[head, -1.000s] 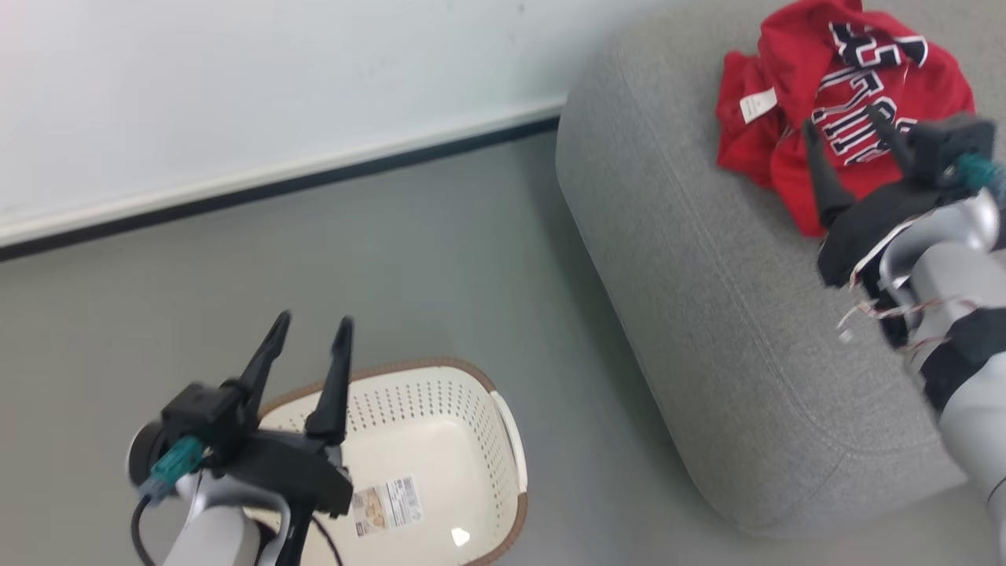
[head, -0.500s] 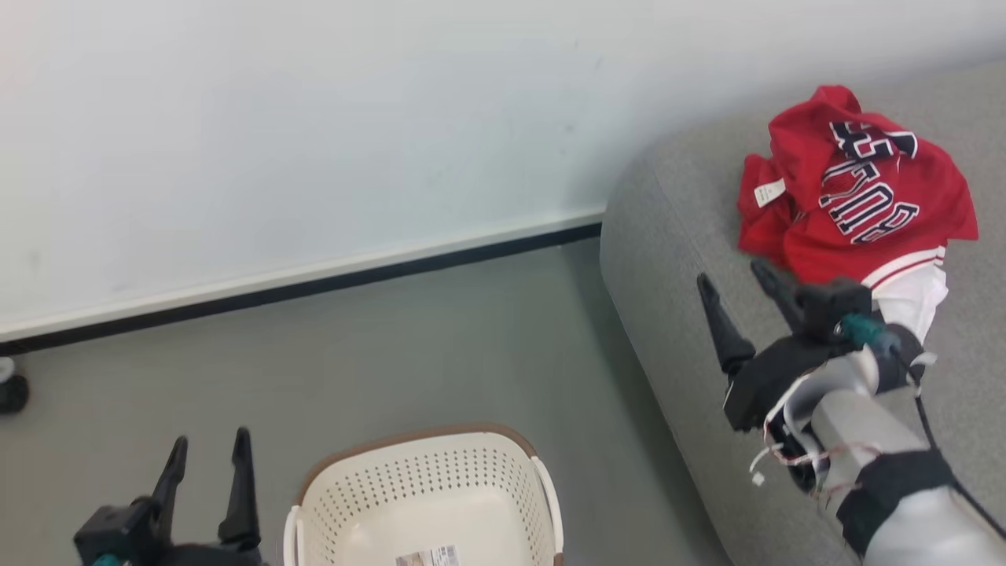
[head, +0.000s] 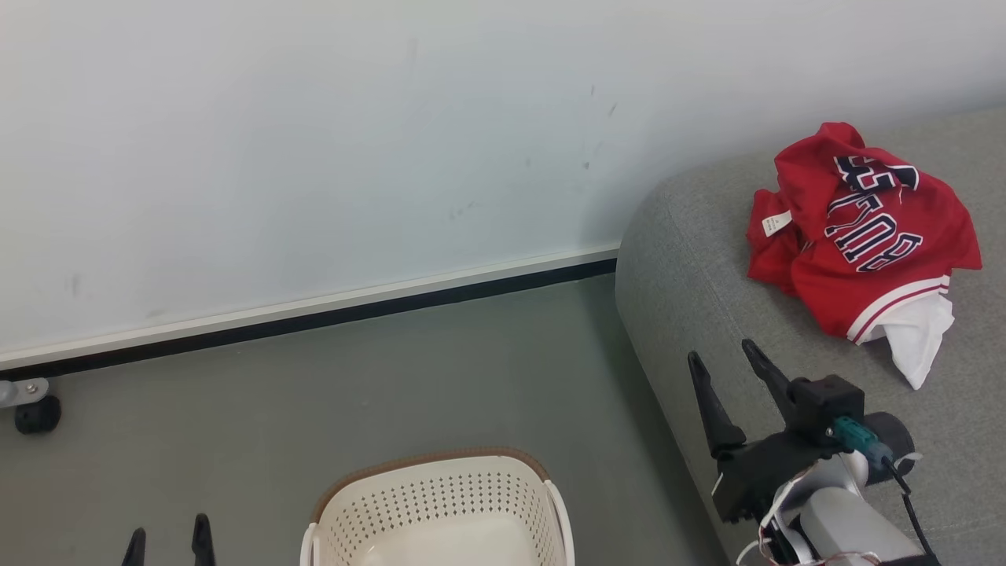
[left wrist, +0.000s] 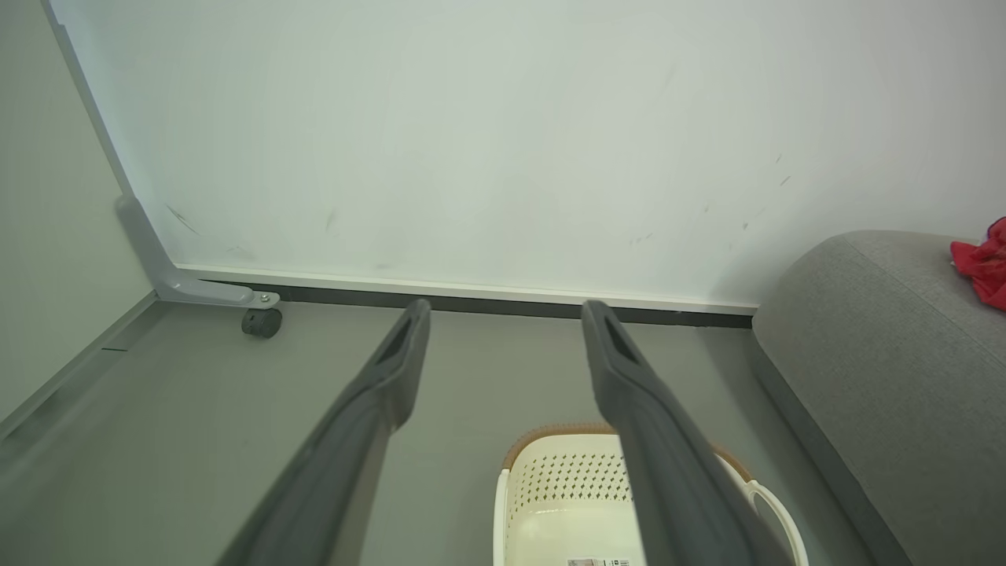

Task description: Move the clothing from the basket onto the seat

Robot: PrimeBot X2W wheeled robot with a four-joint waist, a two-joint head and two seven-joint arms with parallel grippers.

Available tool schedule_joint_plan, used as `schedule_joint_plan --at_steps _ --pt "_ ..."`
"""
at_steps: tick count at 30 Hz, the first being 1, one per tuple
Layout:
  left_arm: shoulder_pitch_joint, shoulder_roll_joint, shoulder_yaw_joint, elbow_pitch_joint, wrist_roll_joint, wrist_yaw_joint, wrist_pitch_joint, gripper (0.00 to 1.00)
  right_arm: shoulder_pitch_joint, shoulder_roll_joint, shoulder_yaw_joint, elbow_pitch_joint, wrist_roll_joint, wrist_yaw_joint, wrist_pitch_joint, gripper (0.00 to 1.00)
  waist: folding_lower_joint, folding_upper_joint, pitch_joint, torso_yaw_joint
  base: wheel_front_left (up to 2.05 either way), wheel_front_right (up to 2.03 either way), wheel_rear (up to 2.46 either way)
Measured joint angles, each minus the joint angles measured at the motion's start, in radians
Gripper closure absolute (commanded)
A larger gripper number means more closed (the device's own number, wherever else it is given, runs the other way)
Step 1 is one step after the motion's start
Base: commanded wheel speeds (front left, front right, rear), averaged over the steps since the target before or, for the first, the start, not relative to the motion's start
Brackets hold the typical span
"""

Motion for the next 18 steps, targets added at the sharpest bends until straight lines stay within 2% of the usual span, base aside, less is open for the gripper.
schedule_joint_plan --at_steps 10,18 --pt "0.052 -0.030 0.005 -0.079 0.016 0.007 -0.001 0.00 0.187 -0.021 -0.052 -0.211 -0.036 -0.037 -0.002 0.00 0.0000 0.0000 -0.006 0.016 0.00 0.00 0.00" --pt "0.074 -0.046 0.028 -0.116 0.026 0.008 -0.001 0.00 0.275 -0.020 -0.078 -0.320 -0.060 -0.042 -0.004 0.00 0.0000 0.0000 0.001 0.024 0.00 0.00 0.00"
